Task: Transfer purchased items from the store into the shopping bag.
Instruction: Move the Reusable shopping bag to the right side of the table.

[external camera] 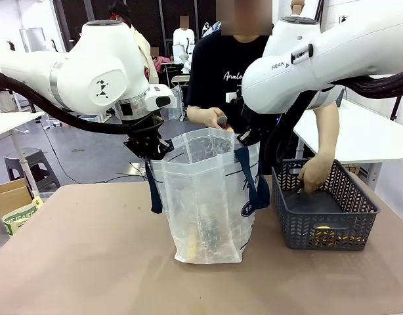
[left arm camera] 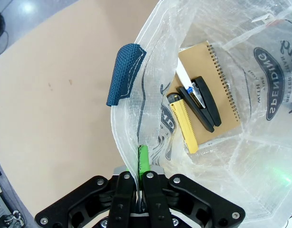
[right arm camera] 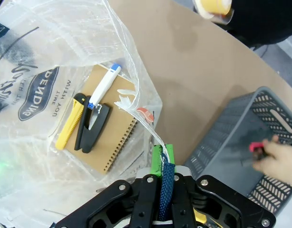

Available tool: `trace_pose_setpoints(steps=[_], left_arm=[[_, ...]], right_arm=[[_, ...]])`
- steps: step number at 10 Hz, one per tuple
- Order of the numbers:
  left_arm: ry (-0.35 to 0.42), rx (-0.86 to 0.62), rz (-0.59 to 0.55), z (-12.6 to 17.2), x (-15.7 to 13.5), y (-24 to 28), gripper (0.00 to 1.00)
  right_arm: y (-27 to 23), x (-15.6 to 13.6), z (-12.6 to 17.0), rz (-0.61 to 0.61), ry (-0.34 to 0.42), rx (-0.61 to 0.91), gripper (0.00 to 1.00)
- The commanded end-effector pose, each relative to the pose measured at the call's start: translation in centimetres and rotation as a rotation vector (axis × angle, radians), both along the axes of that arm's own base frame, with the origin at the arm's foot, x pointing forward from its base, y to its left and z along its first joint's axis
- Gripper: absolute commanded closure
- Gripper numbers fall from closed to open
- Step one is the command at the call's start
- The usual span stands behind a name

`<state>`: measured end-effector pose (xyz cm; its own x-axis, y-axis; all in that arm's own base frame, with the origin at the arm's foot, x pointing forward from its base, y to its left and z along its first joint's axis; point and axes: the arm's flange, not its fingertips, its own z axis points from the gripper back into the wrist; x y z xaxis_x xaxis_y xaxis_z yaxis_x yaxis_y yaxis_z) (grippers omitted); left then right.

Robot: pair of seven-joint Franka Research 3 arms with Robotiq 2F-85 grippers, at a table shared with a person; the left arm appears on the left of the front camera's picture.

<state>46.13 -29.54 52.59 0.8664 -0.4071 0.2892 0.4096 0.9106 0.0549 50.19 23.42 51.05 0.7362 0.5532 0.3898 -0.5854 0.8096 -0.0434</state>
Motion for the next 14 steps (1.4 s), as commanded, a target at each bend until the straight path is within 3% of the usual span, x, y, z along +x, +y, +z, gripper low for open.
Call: trace_pose_setpoints(steps=[1,14], left_arm=[[0.000,0.000,0.002,-0.02,0.02,0.11,1.00],[0.000,0.000,0.002,-0.02,0.02,0.11,1.00]], right_arm=[[-0.09,0.03,-0.08,-0.002,0.001,0.000,1.00],[-0.09,0.03,-0.08,-0.002,0.001,0.000,1.00]])
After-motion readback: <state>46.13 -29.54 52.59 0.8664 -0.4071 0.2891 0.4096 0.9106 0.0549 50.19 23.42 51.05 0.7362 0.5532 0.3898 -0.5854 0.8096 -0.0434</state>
